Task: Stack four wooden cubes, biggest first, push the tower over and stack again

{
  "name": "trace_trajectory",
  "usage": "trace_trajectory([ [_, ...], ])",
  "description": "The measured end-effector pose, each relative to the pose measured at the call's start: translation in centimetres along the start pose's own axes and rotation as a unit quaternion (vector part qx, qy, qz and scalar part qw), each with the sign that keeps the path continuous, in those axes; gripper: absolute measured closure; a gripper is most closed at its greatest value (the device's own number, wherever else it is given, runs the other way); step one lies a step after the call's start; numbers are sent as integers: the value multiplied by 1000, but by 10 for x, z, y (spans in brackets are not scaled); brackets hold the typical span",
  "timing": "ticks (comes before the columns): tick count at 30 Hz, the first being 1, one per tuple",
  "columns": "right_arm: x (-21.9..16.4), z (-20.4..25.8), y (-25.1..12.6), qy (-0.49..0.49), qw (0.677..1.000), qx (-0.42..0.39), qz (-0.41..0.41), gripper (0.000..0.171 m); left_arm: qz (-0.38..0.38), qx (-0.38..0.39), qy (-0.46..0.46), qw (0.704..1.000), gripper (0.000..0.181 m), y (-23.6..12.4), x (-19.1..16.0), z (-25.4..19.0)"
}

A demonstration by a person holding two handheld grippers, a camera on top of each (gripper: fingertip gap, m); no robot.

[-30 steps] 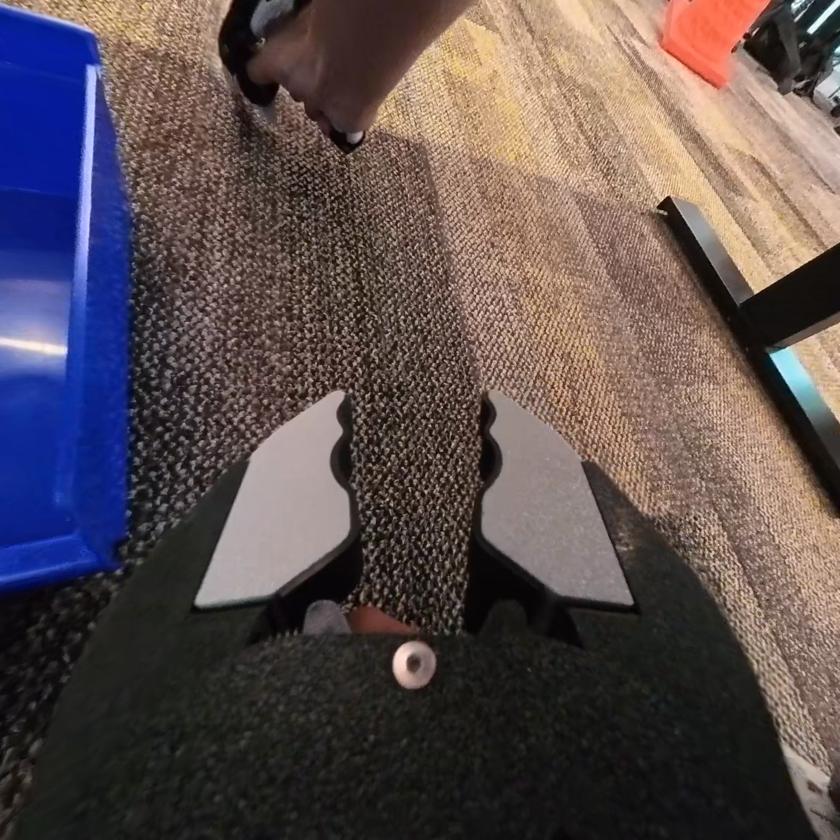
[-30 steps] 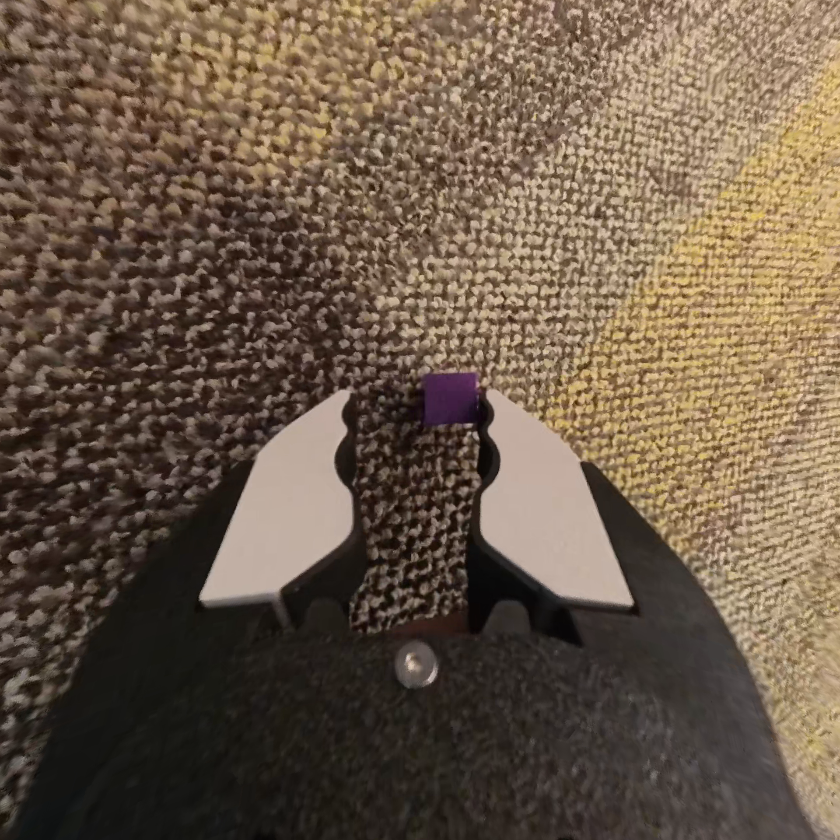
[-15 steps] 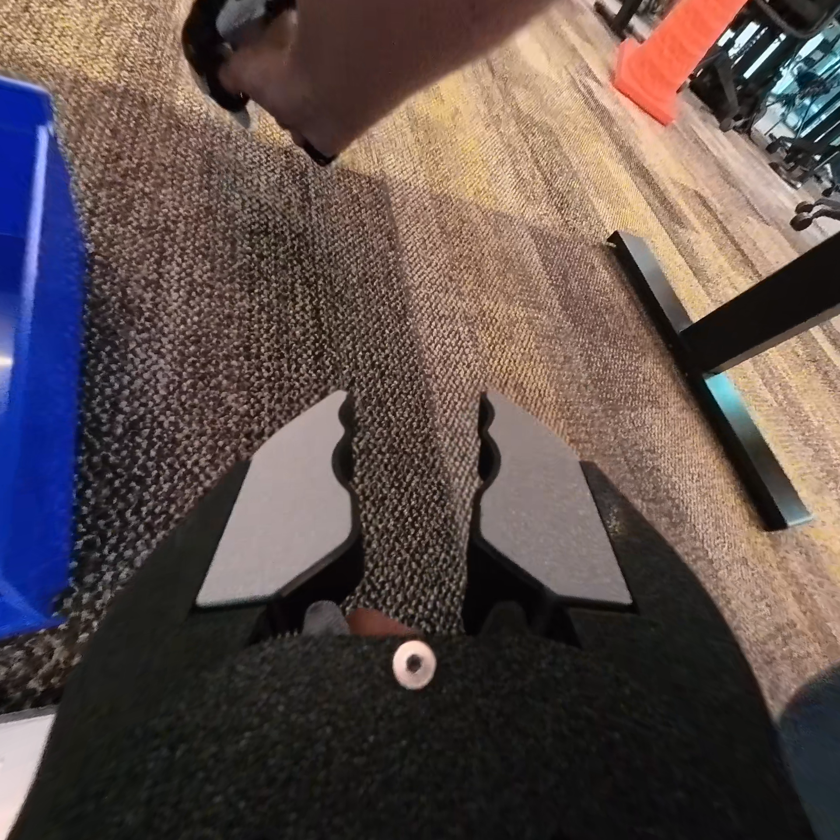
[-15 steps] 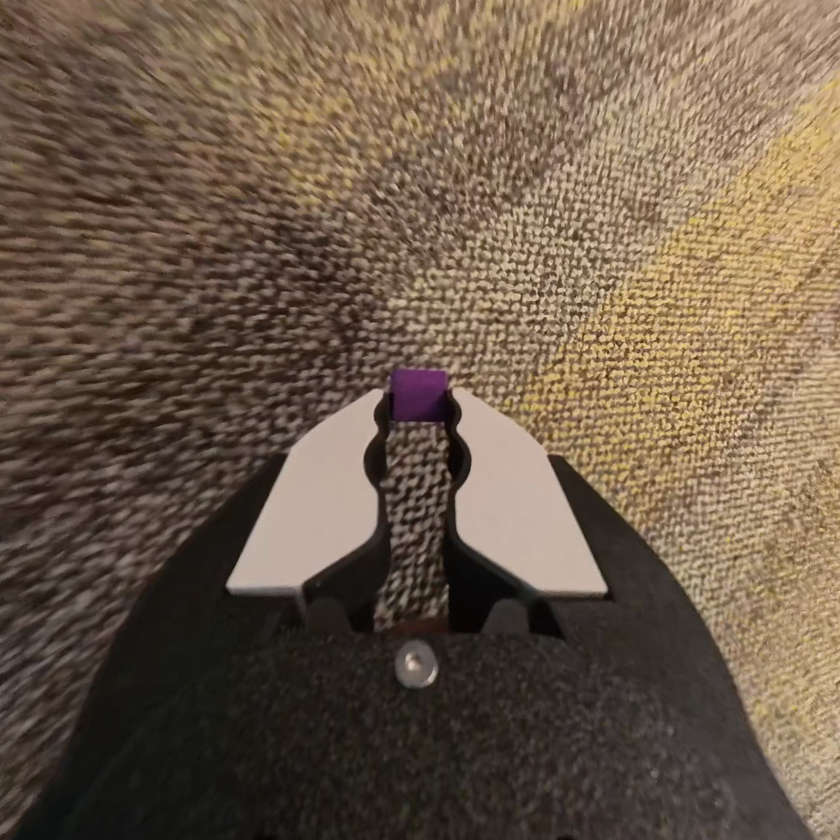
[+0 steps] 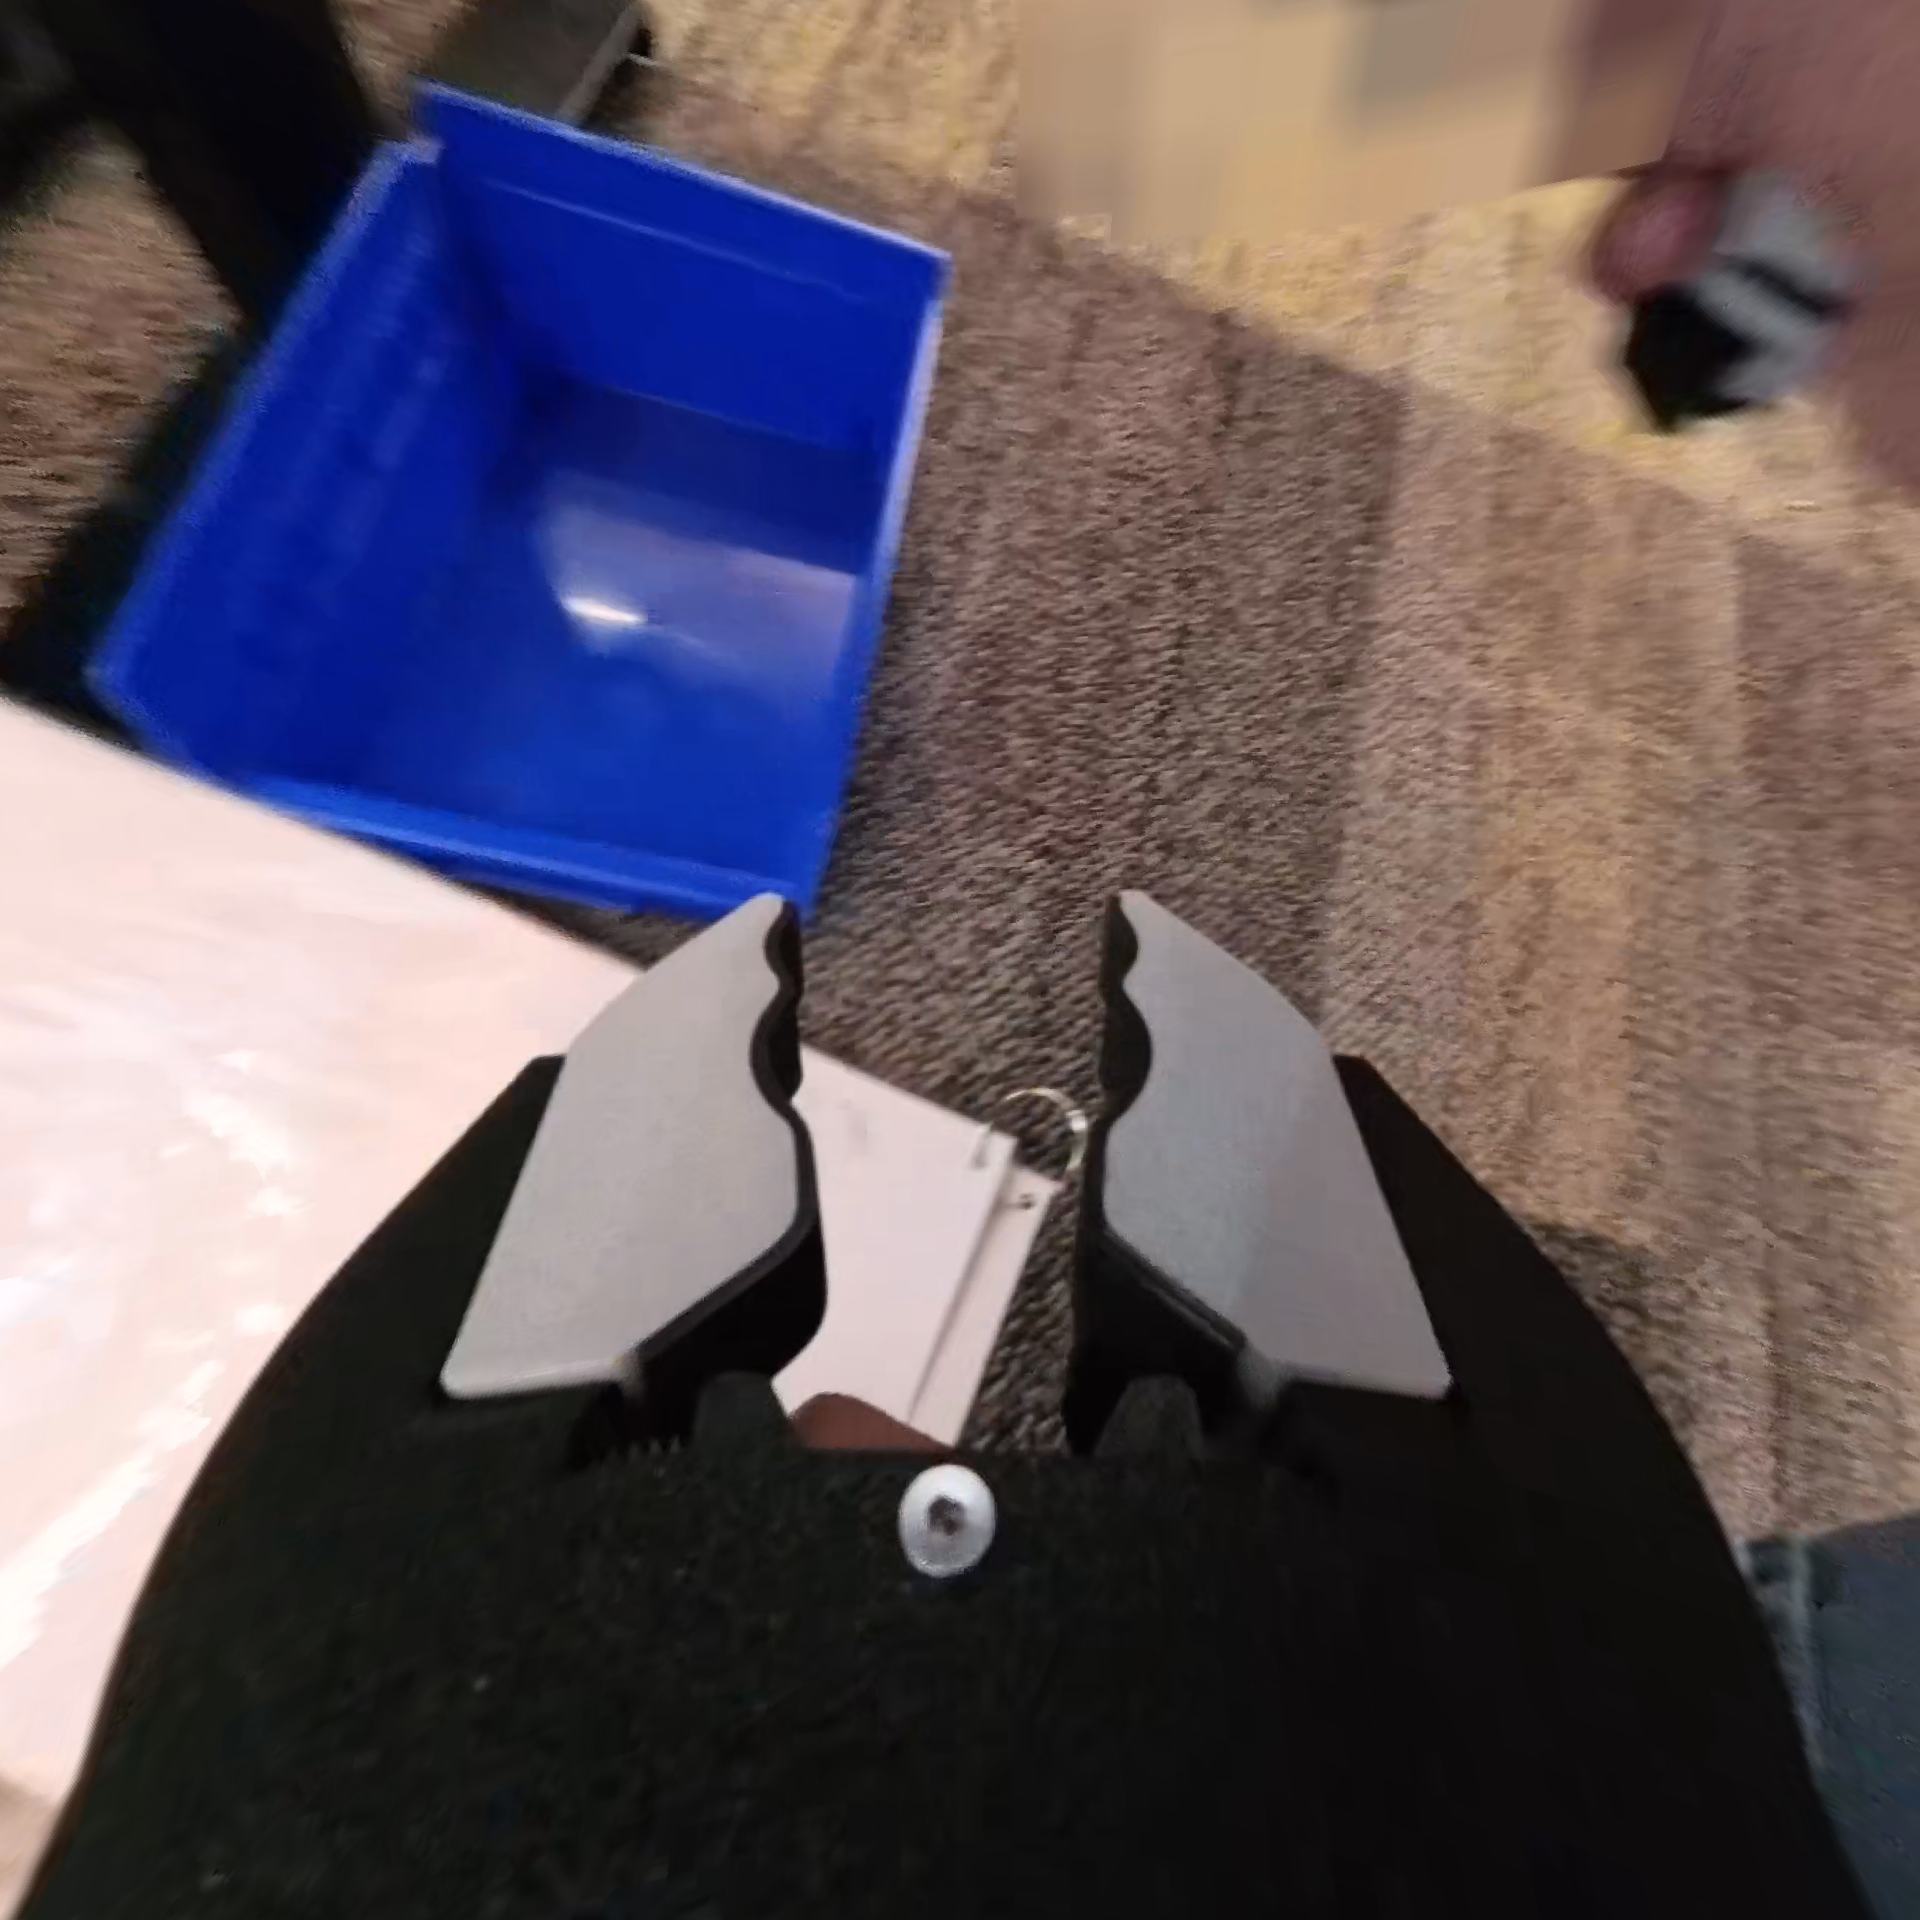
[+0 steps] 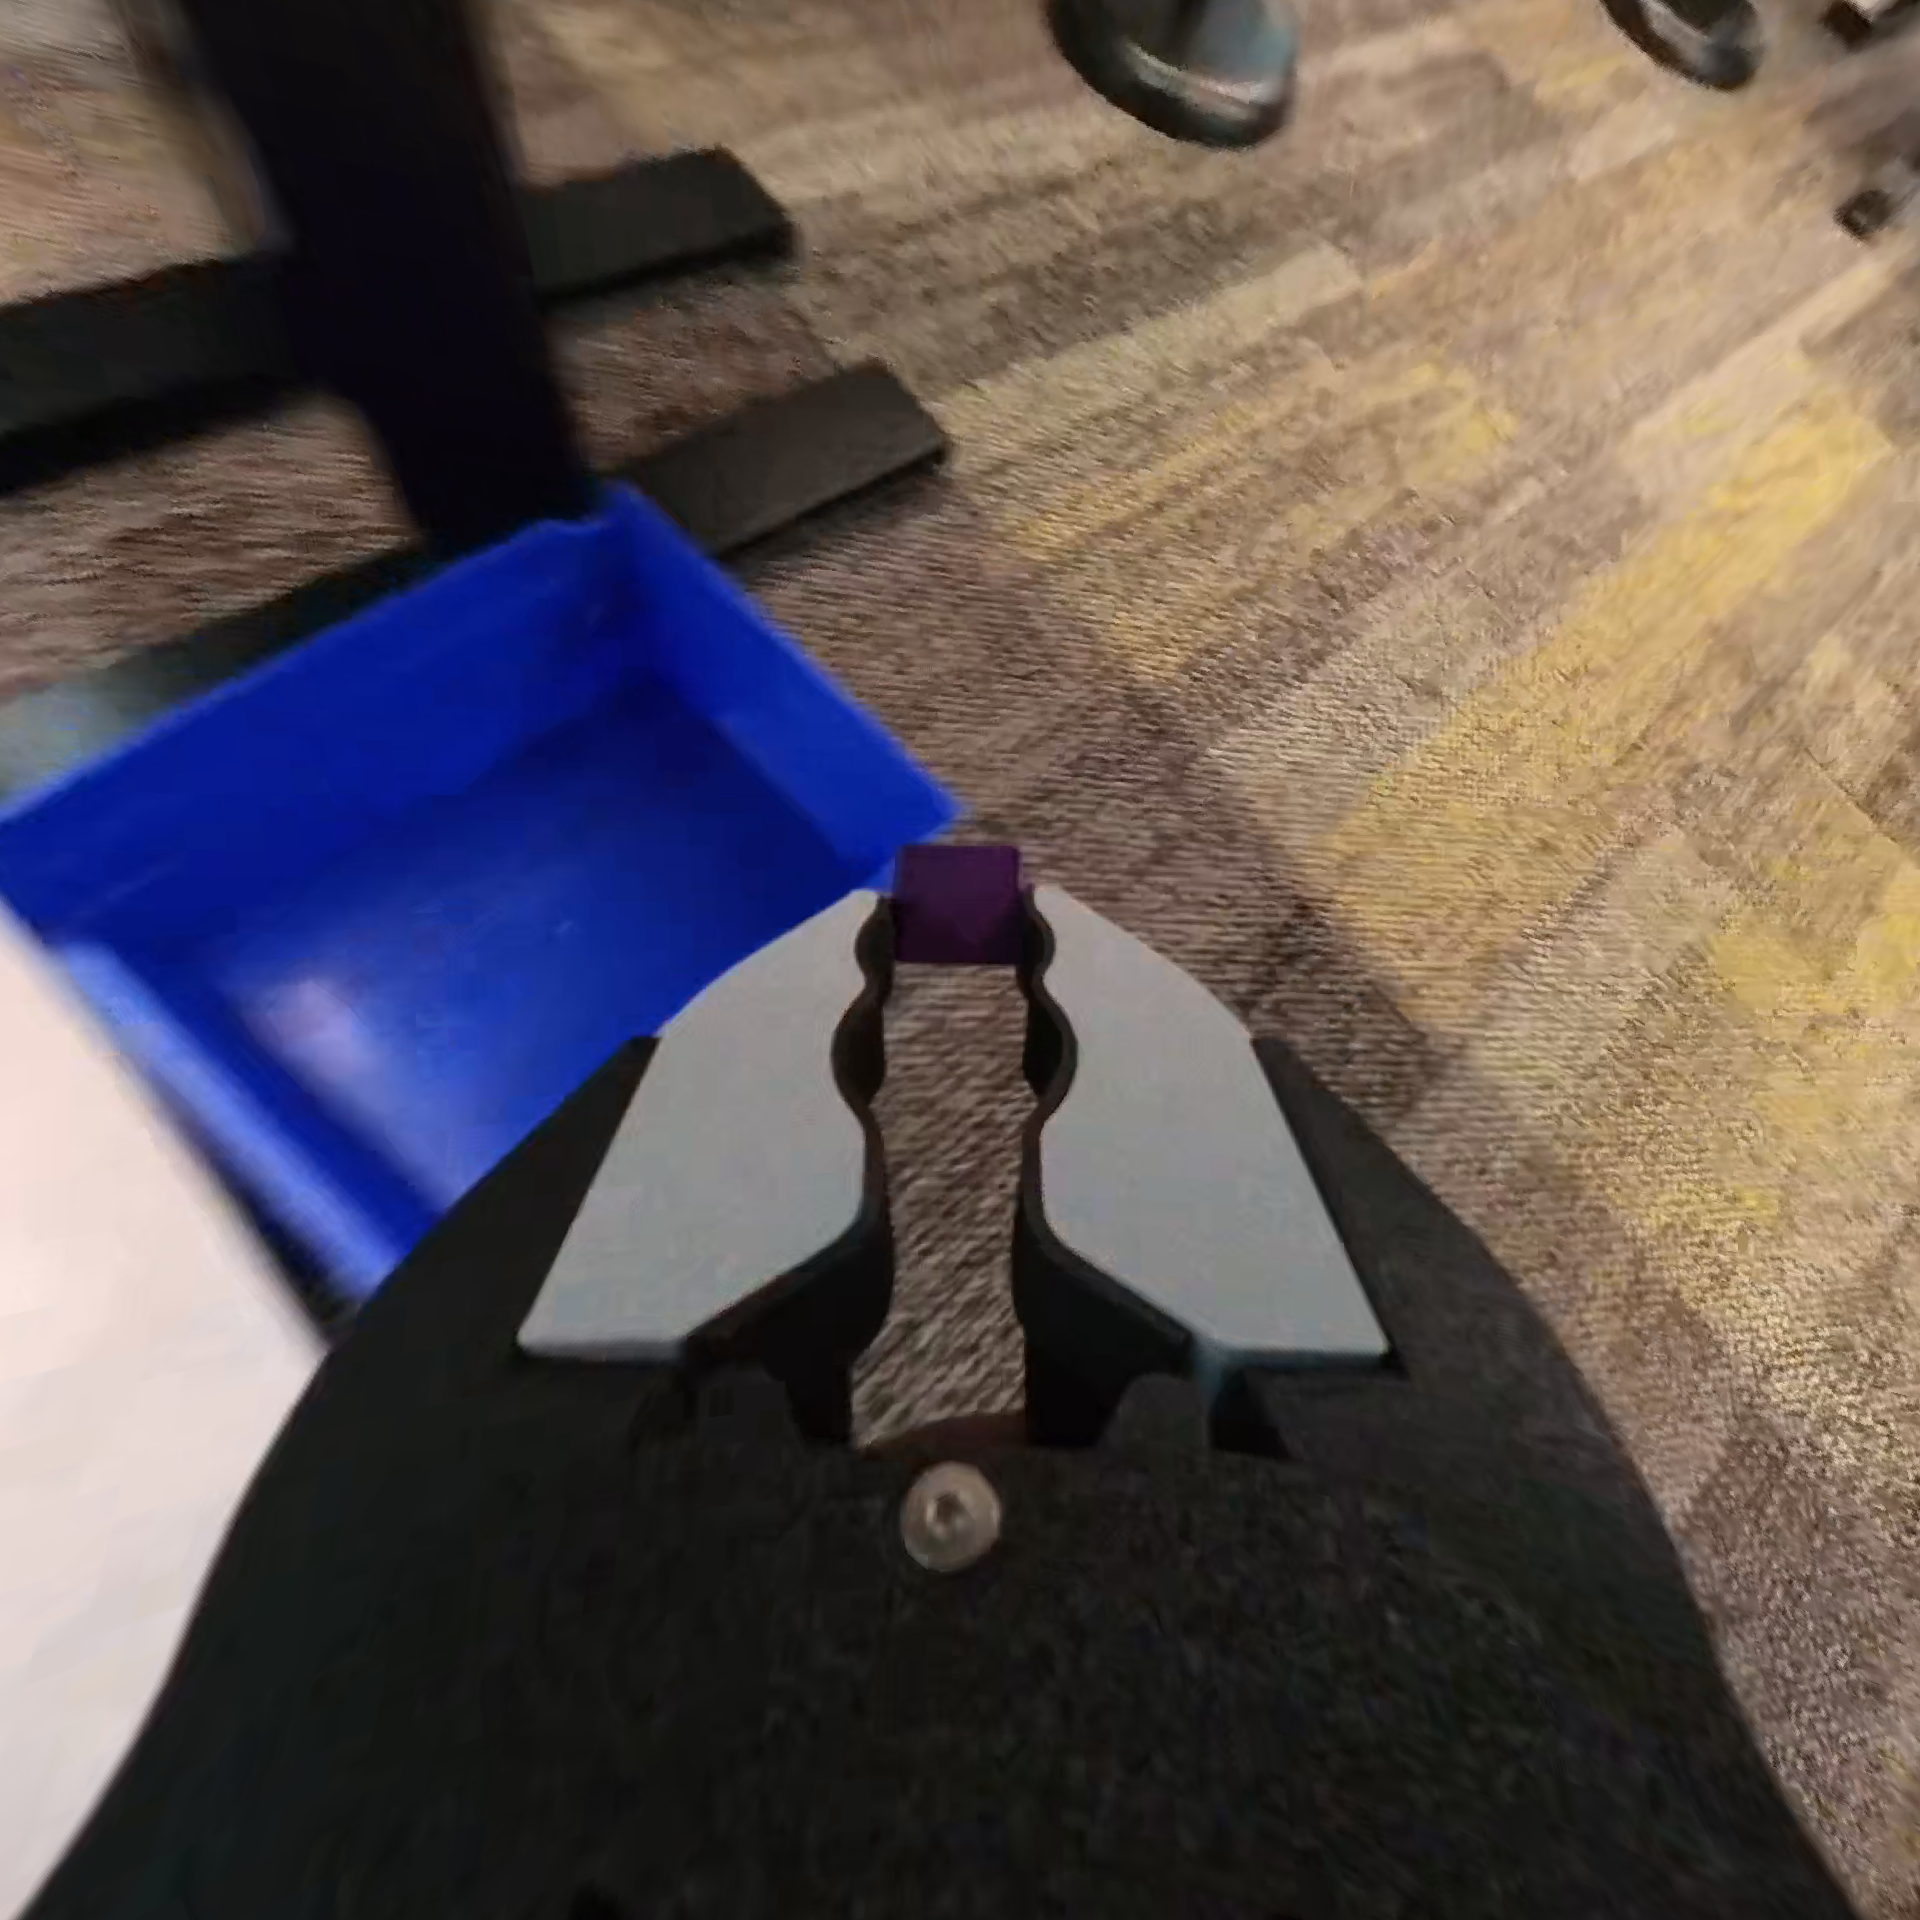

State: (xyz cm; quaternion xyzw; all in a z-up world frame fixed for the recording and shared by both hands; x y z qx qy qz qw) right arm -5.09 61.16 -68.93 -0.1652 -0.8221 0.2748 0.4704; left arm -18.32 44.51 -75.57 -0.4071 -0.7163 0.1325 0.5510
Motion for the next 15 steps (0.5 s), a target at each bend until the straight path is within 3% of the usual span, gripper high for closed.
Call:
trace_trajectory([
  [4, 50, 70, -106, -43, 995, 75, -52, 149, -17, 63, 0, 998, 126, -53, 27, 37],
  [9, 74, 142, -241, -60, 979, 165, -103, 149, -55, 134, 22, 989, 127, -148, 77, 56],
  [15, 110, 169, -395, -92, 948, 225, -204, 148, -159, 185, -35, 969, 129, -278, 164, 61],
])
Point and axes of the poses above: each gripper's, where its closed fingertips meet, y out along the fingers, x out of its top, z = x × y across the jaws, the point moved 1 cm from there along -y, back along the fingers, and after that the axes turned 14 degrees about -y, right-handed, at the moved point
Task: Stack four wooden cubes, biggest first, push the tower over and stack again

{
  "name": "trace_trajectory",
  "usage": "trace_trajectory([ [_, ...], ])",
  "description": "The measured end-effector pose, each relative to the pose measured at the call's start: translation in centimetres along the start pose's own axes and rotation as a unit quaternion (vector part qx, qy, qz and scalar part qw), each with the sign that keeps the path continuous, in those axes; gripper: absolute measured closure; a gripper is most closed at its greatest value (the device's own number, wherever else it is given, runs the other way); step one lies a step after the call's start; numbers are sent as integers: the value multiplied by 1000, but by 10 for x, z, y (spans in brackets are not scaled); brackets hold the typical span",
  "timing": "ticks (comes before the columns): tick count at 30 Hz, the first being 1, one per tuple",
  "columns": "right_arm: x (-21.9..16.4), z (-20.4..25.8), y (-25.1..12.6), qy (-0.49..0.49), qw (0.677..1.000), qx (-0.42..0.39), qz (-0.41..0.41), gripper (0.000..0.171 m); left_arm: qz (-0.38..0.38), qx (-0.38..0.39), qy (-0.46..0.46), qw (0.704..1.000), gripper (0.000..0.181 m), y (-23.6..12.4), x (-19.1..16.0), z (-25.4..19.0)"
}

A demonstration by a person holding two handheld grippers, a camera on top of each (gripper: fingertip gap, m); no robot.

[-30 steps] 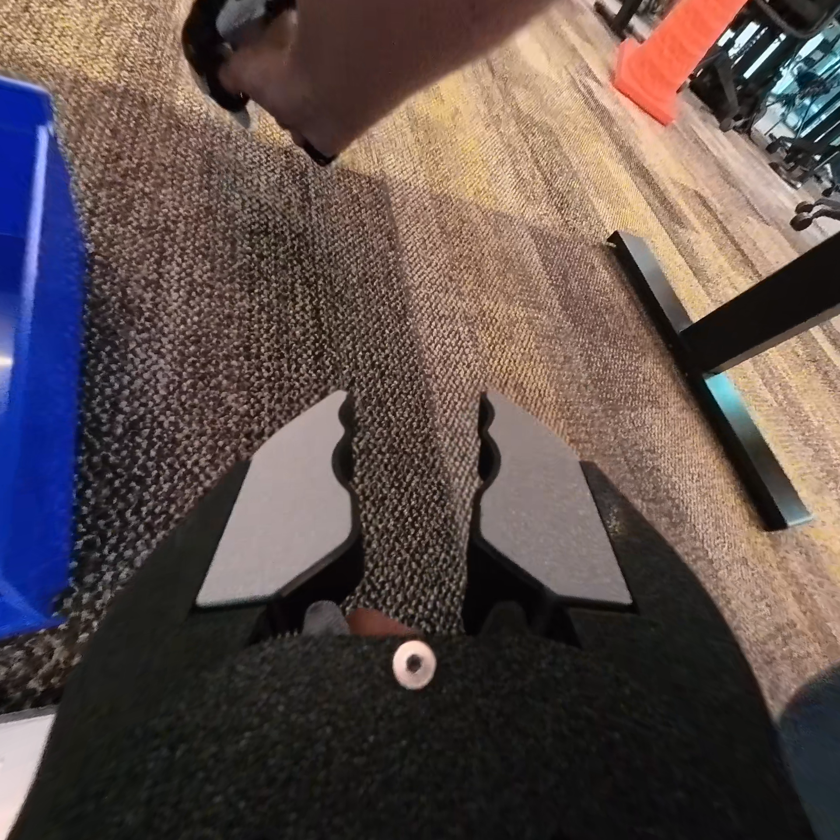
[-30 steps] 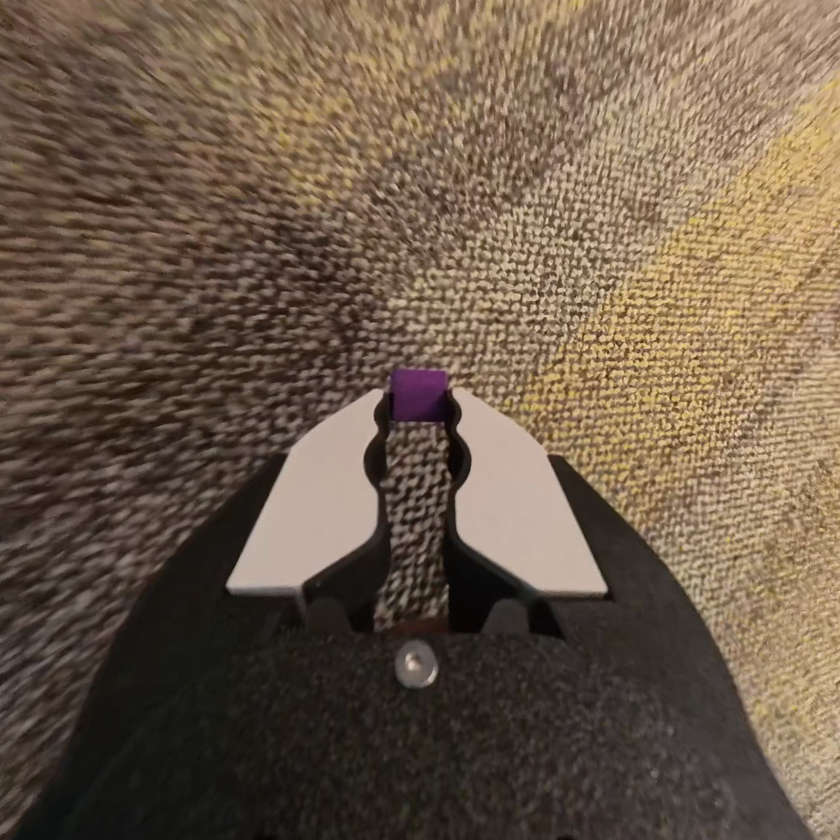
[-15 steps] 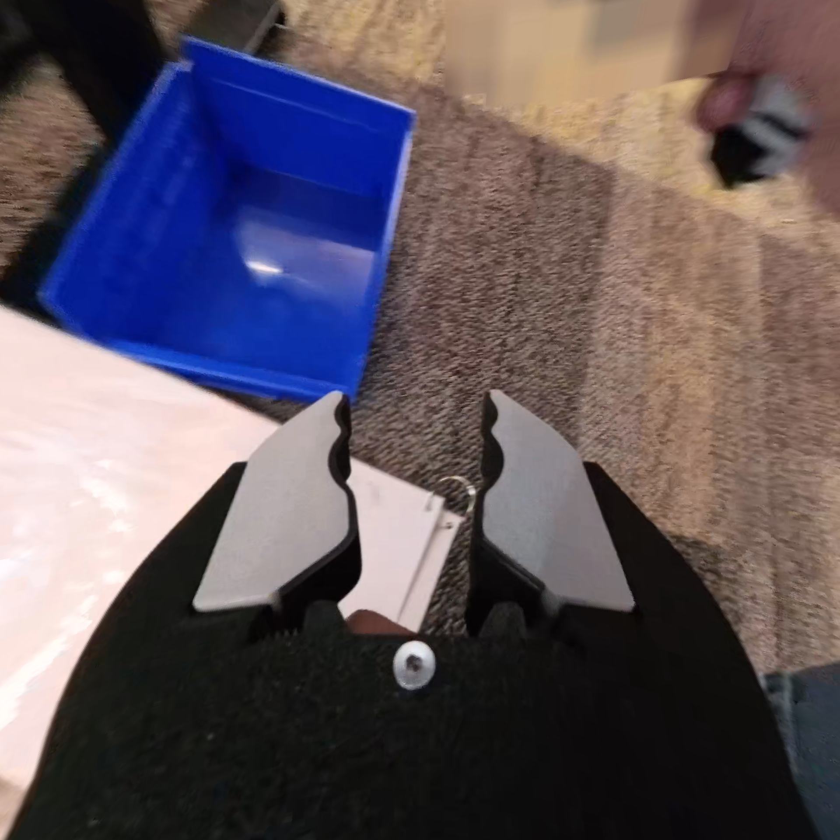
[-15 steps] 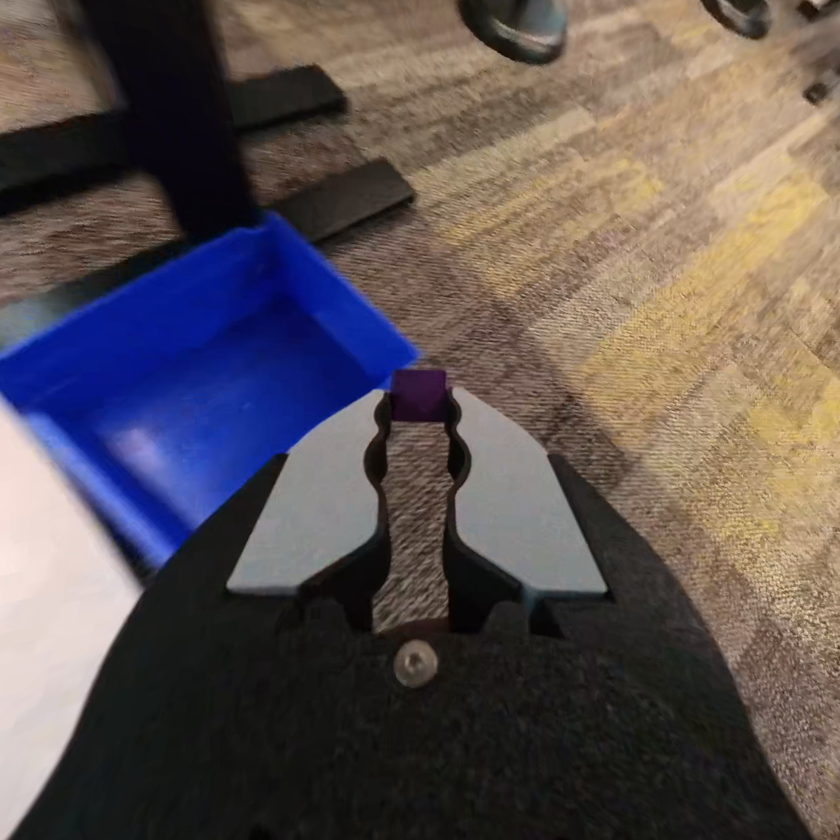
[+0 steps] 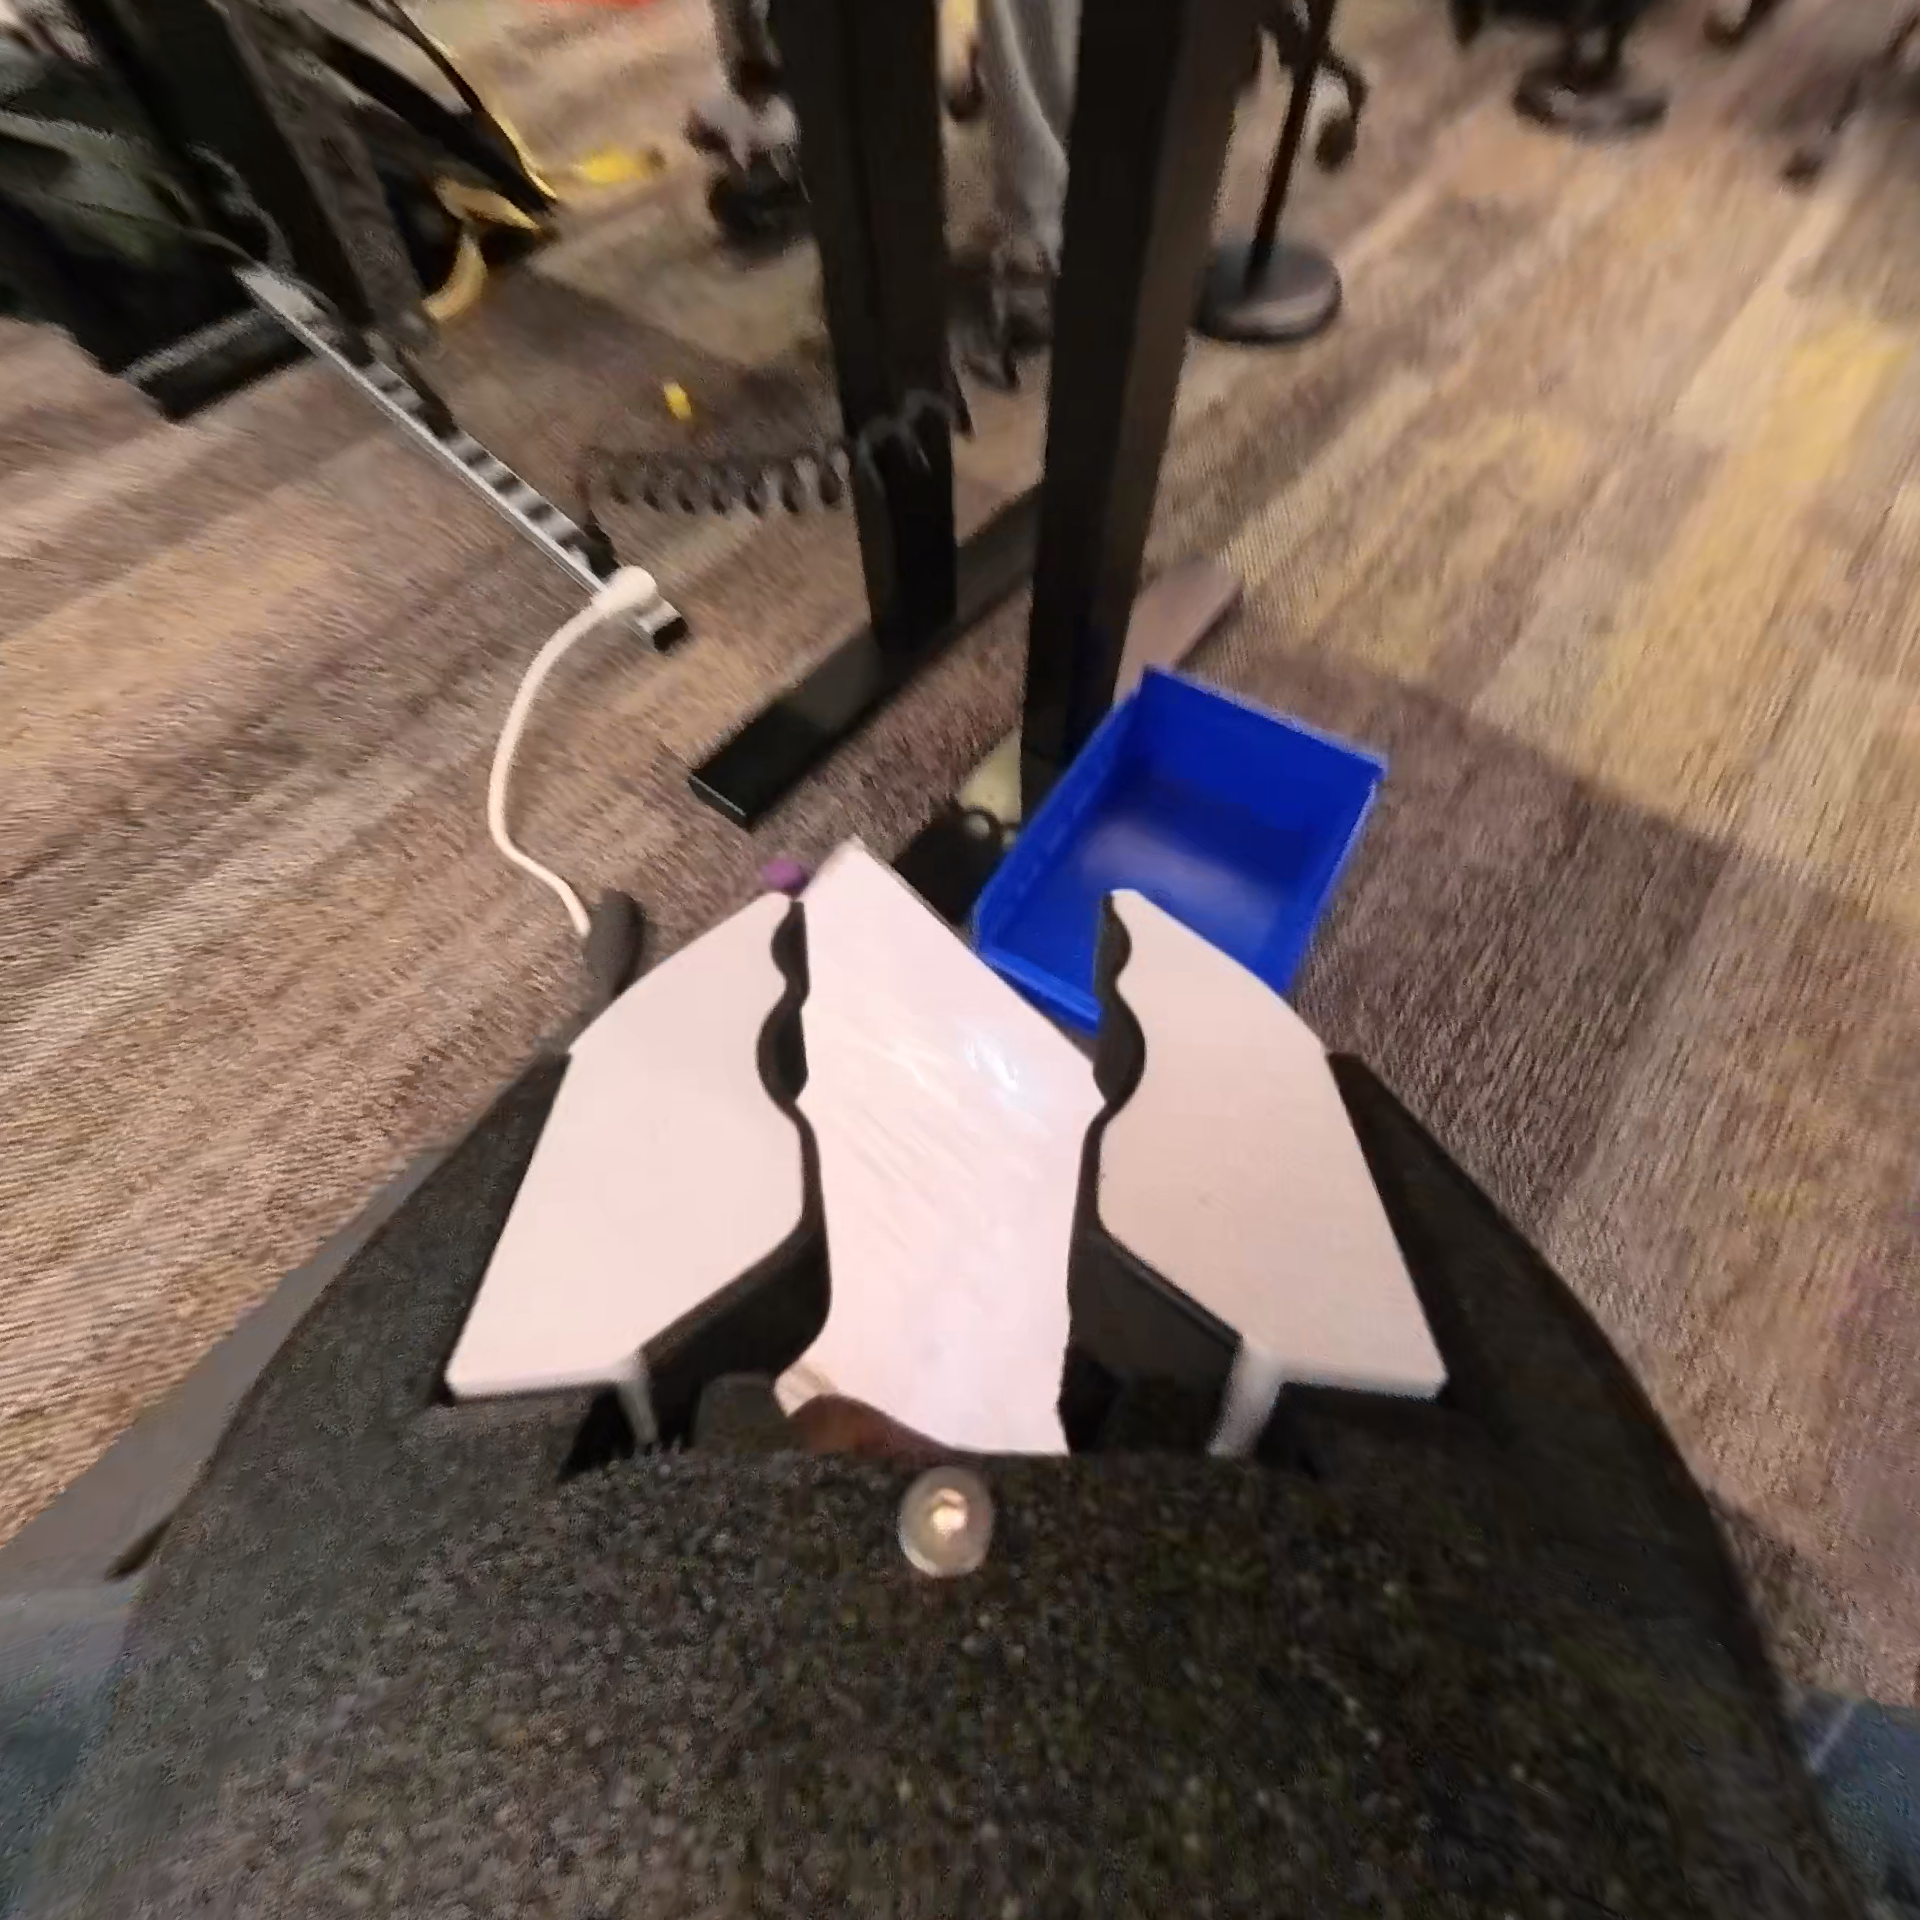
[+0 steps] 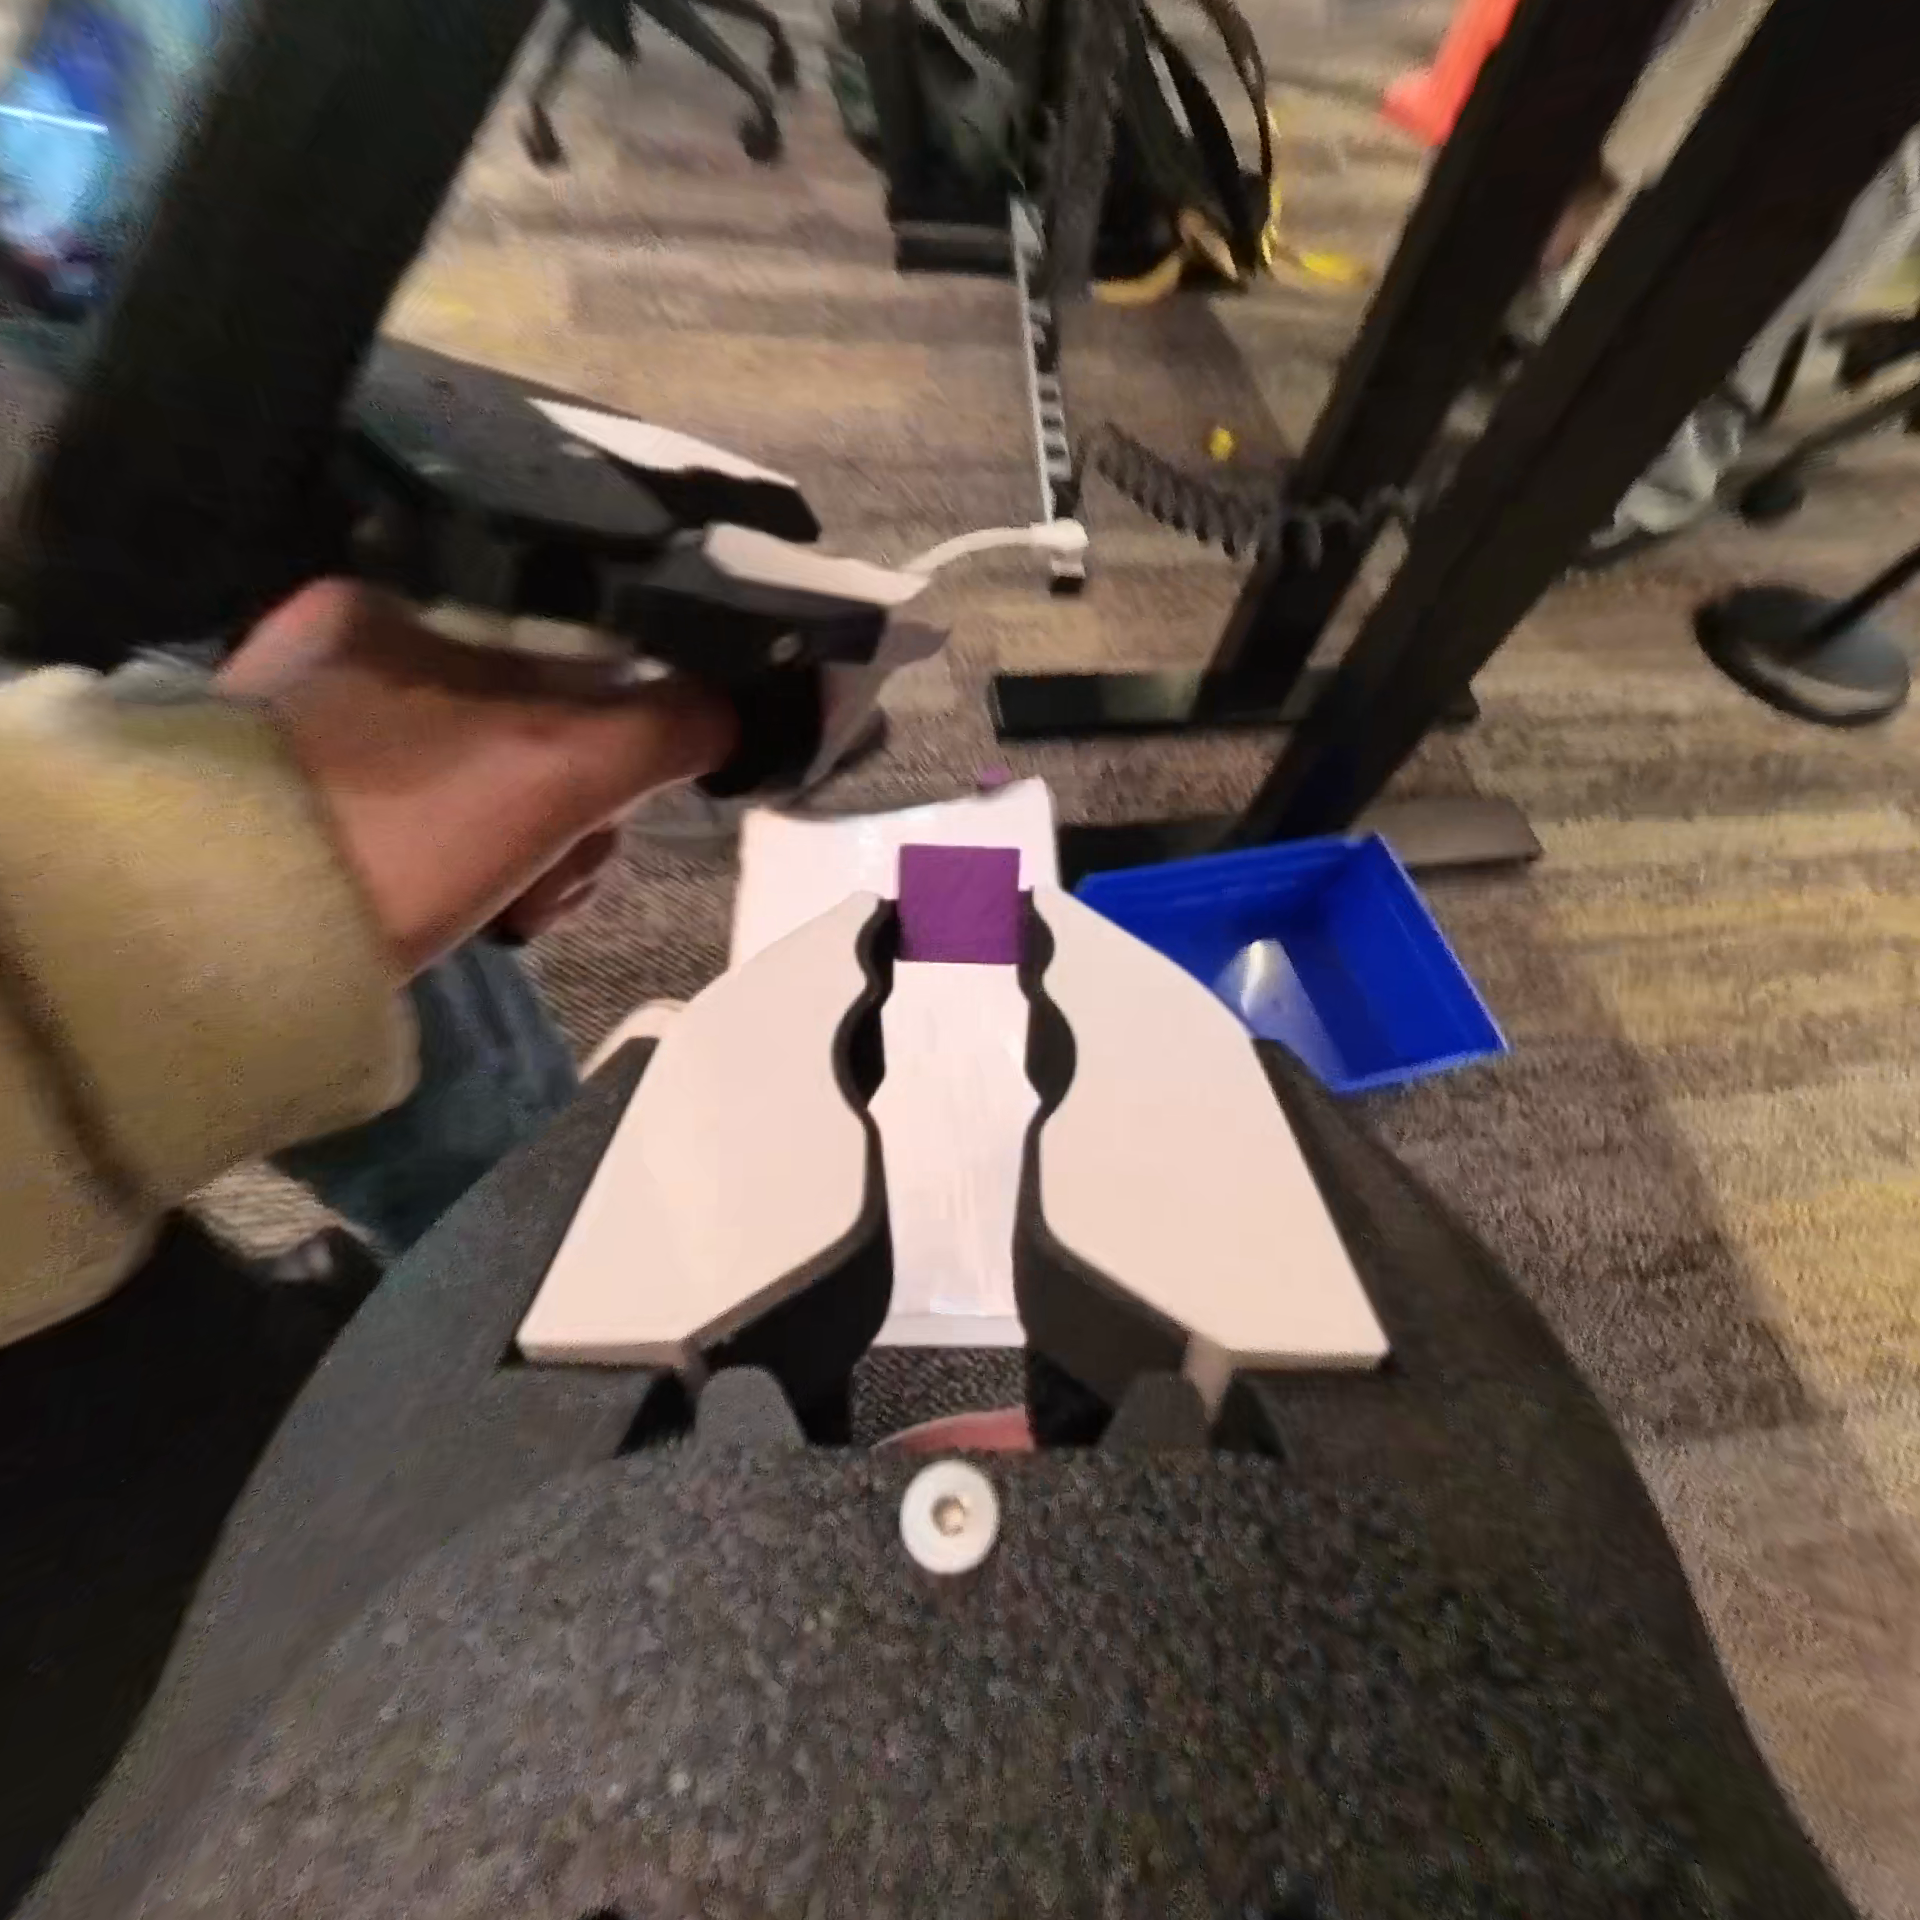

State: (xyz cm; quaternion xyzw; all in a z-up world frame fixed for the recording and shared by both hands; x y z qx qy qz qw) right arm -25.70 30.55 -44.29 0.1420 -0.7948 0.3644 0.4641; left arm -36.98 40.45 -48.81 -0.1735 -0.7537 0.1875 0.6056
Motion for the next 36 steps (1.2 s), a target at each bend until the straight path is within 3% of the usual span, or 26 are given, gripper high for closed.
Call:
trace_trajectory([
  [5, 97, 9, -82, -16, 996, -13, -83, 149, -118, -4, -22, 993, 132, -95, 83, -8],
  [8, 151, 6, -145, -38, 992, -15, -122, 149, -180, -66, -21, 981, 133, -152, 132, -43],
  [11, 190, -26, -222, -24, 987, -51, -149, 149, -195, -126, -24, 972, 130, -189, 177, -83],
  [16, 206, -134, -338, -27, 977, -177, -119, 149, -162, -221, 20, 961, 122, -218, 239, -164],
  [21, 182, -244, -408, -3, 971, -237, -31, 149, -70, -309, 91, 944, 120, -214, 250, -250],
  [24, 170, -303, -403, -40, 980, -193, 35, 149, -31, -339, 118, 933, 119, -197, 241, -285],
  [29, 143, -387, -357, -99, 981, -68, 149, 149, -19, -359, 172, 917, 121, -171, 229, -322],
  [32, 120, -414, -332, -103, 970, 17, 220, 149, -27, -375, 200, 905, 122, -163, 225, -340],
  [36, 92, -439, -308, -107, 950, 64, 287, 149, -38, -381, 233, 894, 122, -149, 222, -358],
])
Point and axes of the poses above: each gripper's, where its closed fingertips meet, y out along the fingers, x out of its top, z = x × y across the jaws, the point moved 1 cm from there along -y, back along the fingers, and after that the axes turned 14 degrees about -y, right-handed, at the moved point
